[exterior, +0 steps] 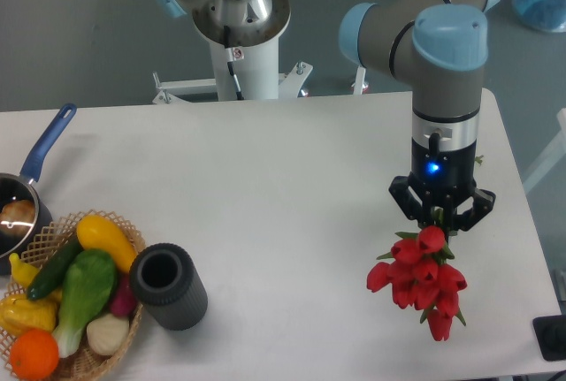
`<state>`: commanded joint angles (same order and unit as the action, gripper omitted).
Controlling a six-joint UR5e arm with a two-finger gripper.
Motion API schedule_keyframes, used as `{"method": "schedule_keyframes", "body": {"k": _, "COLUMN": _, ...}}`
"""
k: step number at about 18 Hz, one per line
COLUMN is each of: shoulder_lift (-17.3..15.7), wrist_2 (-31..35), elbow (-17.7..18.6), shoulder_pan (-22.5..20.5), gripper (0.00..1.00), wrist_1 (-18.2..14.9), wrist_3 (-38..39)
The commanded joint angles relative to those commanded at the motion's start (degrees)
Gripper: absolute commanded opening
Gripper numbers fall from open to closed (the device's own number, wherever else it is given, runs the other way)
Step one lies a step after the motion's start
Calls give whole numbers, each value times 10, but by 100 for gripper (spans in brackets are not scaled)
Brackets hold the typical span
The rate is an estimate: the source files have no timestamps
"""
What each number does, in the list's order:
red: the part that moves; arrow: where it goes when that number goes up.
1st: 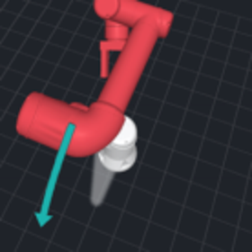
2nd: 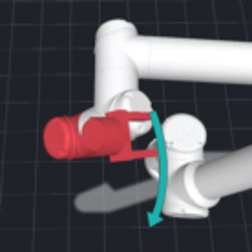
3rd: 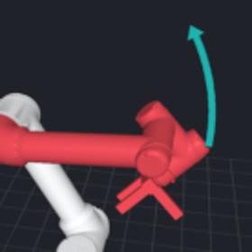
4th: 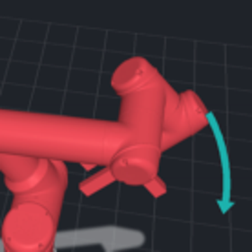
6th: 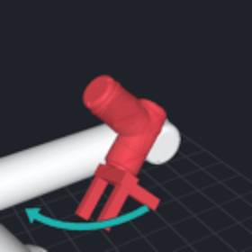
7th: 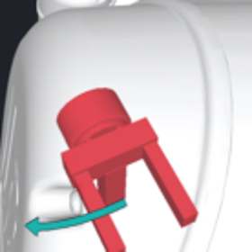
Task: Insert the flowers into the vase
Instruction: 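Hold the red tulip bunch in the gripper and begin moving toward the vase, then carry the tulips over the black vase, tilting stems toward its opening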
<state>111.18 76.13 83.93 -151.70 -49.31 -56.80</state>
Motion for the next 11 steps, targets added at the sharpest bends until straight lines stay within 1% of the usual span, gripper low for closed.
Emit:
{"method": "schedule_keyframes", "body": {"k": 3, "shoulder_lift": -16, "wrist_2": -65, "elbow": 11, "shoulder_pan": 4, "gripper": 2, "wrist_1": 14, "wrist_3": 47}}
{"method": "schedule_keyframes", "body": {"k": 4, "shoulder_lift": -16, "wrist_2": -86, "elbow": 12, "shoulder_pan": 4, "gripper": 2, "wrist_1": 17, "wrist_3": 58}}
{"method": "schedule_keyframes", "body": {"k": 6, "shoulder_lift": -22, "wrist_2": -110, "elbow": 14, "shoulder_pan": 7, "gripper": 2, "wrist_1": 17, "wrist_3": 82}}
{"method": "schedule_keyframes", "body": {"k": 11, "shoulder_lift": -41, "wrist_2": -180, "elbow": 27, "shoulder_pan": 19, "gripper": 2, "wrist_1": 34, "wrist_3": 107}}
